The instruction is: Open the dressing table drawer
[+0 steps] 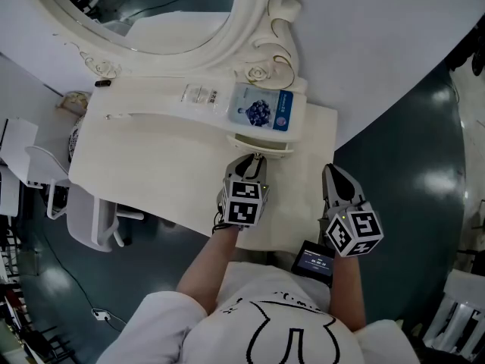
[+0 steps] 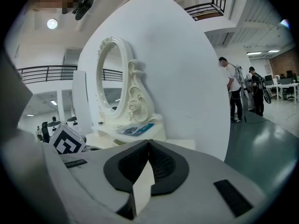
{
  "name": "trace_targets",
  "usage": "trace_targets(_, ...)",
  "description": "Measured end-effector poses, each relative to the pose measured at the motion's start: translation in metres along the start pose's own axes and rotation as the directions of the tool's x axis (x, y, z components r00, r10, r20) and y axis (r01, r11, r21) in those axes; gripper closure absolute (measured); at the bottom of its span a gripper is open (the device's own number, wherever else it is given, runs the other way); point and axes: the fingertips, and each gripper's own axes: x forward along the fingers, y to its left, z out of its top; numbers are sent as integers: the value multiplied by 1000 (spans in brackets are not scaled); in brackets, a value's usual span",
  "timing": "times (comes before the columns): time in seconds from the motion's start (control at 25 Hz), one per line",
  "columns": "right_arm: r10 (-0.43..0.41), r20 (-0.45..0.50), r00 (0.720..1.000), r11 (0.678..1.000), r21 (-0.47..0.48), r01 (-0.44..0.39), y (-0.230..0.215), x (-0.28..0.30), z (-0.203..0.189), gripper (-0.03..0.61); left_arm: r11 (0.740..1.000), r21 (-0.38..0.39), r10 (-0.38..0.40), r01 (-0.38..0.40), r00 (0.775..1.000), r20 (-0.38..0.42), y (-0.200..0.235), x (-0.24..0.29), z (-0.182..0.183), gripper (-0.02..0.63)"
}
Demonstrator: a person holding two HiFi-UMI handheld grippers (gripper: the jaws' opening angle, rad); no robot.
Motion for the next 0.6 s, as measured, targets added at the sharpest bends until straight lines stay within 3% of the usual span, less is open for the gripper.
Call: trace_targets(0.6,4,3,1000,1000,-17,-4,13,-12,-3,561,1000,3,0,0,1000,3,-1,-16,-14,503)
